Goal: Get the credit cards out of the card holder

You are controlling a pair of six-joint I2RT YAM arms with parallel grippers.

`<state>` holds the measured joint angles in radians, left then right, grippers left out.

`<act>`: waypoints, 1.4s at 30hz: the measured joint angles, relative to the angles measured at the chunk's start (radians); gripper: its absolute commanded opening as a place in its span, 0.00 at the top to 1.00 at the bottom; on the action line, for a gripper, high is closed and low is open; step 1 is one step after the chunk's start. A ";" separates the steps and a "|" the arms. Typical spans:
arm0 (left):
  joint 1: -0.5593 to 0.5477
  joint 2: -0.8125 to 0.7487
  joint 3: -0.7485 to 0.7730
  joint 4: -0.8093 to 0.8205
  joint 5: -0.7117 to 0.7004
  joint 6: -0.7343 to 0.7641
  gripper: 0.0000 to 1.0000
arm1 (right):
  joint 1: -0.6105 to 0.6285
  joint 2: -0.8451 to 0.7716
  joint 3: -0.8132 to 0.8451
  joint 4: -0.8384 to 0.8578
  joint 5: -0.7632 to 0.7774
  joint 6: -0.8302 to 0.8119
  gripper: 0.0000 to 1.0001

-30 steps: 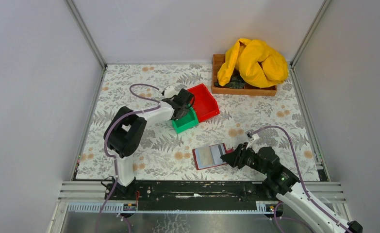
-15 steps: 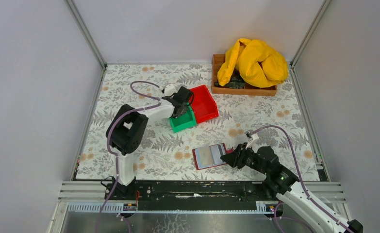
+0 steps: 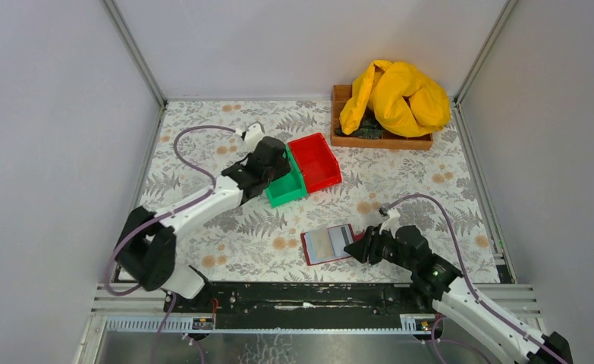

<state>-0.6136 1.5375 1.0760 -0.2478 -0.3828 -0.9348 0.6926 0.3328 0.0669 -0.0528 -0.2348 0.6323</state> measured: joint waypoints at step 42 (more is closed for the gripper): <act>-0.512 0.038 -0.422 0.651 0.163 0.029 1.00 | 0.000 0.215 -0.037 0.129 0.103 0.120 0.86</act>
<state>-1.1252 1.5753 0.6537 0.4030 -0.2203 -0.9054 0.6930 0.5480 0.0296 0.0765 -0.1318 0.7525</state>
